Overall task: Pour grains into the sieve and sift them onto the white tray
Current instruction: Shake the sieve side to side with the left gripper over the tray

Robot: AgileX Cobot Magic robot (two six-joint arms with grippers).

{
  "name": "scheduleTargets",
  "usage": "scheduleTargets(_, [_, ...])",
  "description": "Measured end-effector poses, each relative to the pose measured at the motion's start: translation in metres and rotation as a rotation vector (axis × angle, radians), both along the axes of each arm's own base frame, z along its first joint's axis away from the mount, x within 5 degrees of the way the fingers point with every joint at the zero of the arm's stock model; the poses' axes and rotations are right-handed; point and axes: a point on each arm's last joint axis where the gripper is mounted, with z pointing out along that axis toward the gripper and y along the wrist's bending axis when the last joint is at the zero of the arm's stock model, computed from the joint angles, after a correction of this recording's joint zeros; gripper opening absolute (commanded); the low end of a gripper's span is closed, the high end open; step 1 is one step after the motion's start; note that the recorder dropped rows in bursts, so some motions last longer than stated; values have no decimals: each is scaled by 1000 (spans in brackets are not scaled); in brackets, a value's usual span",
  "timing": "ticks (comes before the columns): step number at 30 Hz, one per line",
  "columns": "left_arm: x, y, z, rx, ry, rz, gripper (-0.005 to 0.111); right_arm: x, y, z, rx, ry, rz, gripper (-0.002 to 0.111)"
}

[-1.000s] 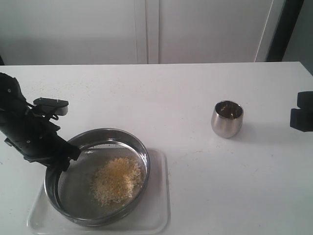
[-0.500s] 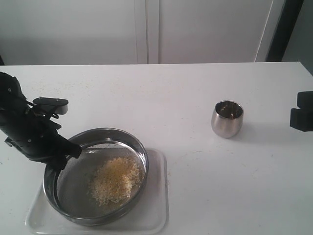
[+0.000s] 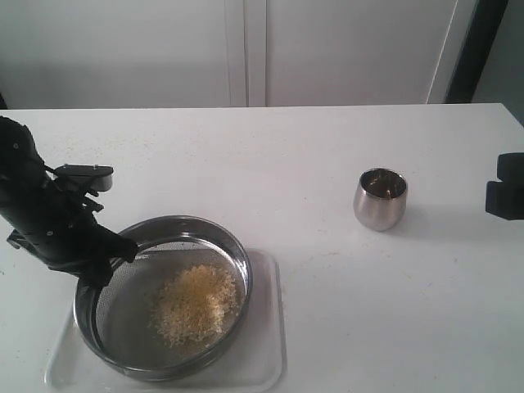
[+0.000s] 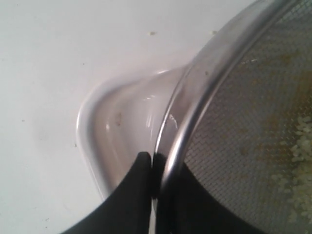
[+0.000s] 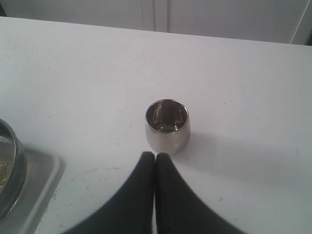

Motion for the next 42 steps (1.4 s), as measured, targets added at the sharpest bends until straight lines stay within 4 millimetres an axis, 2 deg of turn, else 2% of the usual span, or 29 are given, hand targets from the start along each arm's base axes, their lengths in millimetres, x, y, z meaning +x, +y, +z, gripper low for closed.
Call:
scheduleTargets(12, [8,-6,13,-73,6,-31,0,0,0,0,0,0,0,0])
scheduleTargets(17, [10,5,16,-146,27,-42,0,0,0,0,0,-2,0,0])
scheduleTargets(23, [3,26,38,-97,-14,-116,0,0,0,0,1,-4,-1,0])
scheduleTargets(29, [1,19,39,-87,-14,-118,0,0,0,0,1,-4,-1,0])
scheduleTargets(32, [1,29,38,-71,11,-111,0,0,0,0,1,-4,-1,0])
scheduleTargets(37, [0,19,38,-57,-9,-149,0,0,0,0,1,-4,-1,0])
scheduleTargets(42, [2,27,37,-36,-11,-115,0,0,0,0,1,-4,-1,0])
